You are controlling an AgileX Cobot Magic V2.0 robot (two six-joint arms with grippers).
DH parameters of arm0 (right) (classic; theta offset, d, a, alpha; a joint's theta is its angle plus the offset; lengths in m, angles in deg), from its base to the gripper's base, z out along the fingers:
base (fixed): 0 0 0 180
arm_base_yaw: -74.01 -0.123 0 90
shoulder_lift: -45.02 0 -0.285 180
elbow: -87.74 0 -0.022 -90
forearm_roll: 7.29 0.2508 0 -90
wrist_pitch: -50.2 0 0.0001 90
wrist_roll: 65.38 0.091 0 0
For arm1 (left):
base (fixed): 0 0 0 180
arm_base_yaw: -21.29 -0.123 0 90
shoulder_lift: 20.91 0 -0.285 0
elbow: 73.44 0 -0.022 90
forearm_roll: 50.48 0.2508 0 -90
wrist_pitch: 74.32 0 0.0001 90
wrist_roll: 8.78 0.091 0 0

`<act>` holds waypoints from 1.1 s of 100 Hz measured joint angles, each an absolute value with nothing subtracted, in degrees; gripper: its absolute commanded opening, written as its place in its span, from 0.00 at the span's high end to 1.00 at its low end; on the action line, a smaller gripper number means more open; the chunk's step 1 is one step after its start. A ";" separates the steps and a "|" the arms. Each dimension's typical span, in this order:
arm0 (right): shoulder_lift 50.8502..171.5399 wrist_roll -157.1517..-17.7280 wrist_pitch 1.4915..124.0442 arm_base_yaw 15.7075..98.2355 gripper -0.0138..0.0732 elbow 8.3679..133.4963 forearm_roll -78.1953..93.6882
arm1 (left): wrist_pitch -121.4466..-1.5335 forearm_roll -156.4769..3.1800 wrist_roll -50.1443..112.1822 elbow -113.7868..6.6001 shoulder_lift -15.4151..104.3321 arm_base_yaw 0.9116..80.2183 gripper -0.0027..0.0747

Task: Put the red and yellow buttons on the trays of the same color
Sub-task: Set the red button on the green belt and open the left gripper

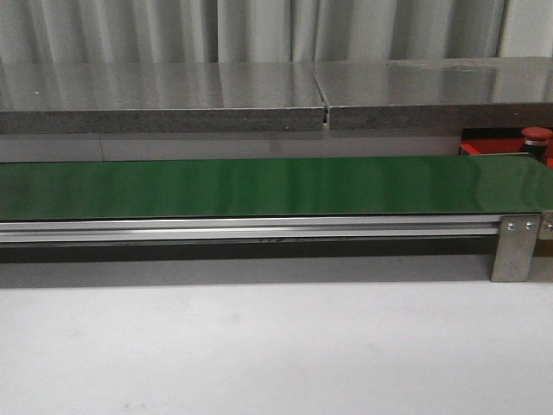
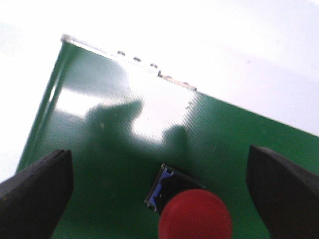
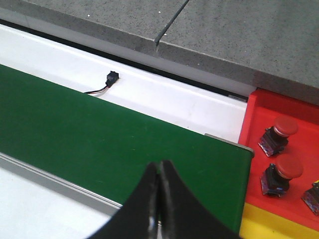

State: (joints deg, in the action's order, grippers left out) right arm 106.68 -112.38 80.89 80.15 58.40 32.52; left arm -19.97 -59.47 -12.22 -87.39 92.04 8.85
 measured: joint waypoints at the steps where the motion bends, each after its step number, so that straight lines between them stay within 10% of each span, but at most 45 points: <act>1: 106.68 -112.38 80.89 80.15 0.92 58.40 32.52 | -19.84 -59.47 -12.23 -87.96 92.04 8.85 0.07; 110: 106.68 -112.38 80.89 80.15 0.92 58.40 32.52 | -25.40 -58.49 -11.89 -94.22 104.55 -9.20 0.07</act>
